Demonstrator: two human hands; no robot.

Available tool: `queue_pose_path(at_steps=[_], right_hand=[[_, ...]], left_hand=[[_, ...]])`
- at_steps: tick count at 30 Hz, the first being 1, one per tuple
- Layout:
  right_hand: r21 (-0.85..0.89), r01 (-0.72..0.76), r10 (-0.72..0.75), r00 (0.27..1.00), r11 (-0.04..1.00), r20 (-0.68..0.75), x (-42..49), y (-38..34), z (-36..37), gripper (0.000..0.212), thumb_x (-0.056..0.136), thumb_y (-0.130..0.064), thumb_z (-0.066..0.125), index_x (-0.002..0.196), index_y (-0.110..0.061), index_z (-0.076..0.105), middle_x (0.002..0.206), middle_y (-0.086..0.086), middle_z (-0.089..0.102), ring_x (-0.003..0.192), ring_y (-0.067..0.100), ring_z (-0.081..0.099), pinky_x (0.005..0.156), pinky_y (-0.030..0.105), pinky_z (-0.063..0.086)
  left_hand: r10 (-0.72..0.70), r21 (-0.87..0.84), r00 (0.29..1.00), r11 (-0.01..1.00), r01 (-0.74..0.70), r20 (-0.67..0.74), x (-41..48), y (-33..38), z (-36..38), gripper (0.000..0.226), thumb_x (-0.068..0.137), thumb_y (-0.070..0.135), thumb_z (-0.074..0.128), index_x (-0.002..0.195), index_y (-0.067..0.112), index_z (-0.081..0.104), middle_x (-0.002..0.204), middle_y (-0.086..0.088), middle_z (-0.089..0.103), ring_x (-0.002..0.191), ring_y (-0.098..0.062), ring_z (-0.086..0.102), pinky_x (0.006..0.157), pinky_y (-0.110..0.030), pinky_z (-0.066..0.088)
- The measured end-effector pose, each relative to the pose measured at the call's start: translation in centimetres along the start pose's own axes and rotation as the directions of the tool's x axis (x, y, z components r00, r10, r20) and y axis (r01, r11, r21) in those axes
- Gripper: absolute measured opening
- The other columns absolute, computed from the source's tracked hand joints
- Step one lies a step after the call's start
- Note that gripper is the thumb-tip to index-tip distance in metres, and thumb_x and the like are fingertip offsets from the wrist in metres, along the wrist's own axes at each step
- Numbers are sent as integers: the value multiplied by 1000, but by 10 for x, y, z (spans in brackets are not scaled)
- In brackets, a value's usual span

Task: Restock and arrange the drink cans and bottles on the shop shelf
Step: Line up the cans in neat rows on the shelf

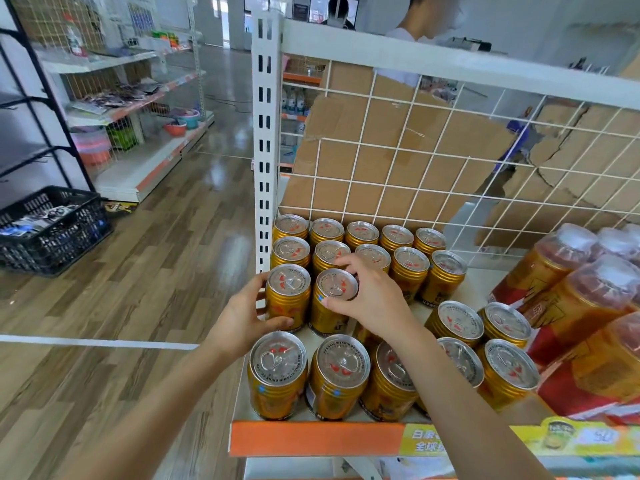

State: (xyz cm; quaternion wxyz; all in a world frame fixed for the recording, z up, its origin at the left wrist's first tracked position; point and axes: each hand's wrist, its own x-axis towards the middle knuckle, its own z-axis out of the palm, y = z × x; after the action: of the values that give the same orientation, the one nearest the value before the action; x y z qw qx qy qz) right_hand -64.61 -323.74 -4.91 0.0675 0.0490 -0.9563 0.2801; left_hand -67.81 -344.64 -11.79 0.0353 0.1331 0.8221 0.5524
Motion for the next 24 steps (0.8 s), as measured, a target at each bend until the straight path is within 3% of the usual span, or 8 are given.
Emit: queue_pose_path(at_steps=[9, 15, 20, 24], right_hand=[[0, -33, 33, 999, 999, -29, 1, -2, 1, 64, 70, -50, 74, 123, -29, 46, 117, -6, 54, 105, 14, 54, 81, 31, 45], [-163, -21, 10, 998, 986, -67, 0, -5, 3, 68, 71, -62, 67, 125, -28, 44, 124, -4, 52, 109, 16, 54, 80, 32, 45], [-33, 19, -18, 1000, 999, 22, -2, -3, -1, 57, 80, -46, 65, 130, -30, 42, 129, -6, 47, 111, 14, 52, 85, 32, 43], [-11, 9, -10, 1000, 1000, -4, -1, -2, -1, 53, 80, -46, 66, 126, -30, 45, 121, -7, 53, 104, 12, 54, 77, 27, 41]], left_hand=[[4, 34, 1000, 999, -4, 19, 0, 4, -3, 74, 66, 12, 82, 129, 21, 43, 117, -1, 60, 111, -19, 58, 95, -41, 50], [-1, 32, 1000, 999, 0, 21, -1, 4, -3, 76, 67, 11, 82, 131, 19, 43, 118, -1, 60, 112, -19, 57, 95, -41, 49], [-11, 37, 1000, 999, 10, 25, 0, 4, -2, 77, 66, 13, 82, 132, 19, 42, 120, -3, 60, 114, -21, 56, 96, -44, 48], [-2, 55, 999, 998, 0, 41, 2, 1, -4, 76, 66, 11, 82, 130, 21, 43, 118, -3, 60, 112, -21, 57, 95, -44, 49]])
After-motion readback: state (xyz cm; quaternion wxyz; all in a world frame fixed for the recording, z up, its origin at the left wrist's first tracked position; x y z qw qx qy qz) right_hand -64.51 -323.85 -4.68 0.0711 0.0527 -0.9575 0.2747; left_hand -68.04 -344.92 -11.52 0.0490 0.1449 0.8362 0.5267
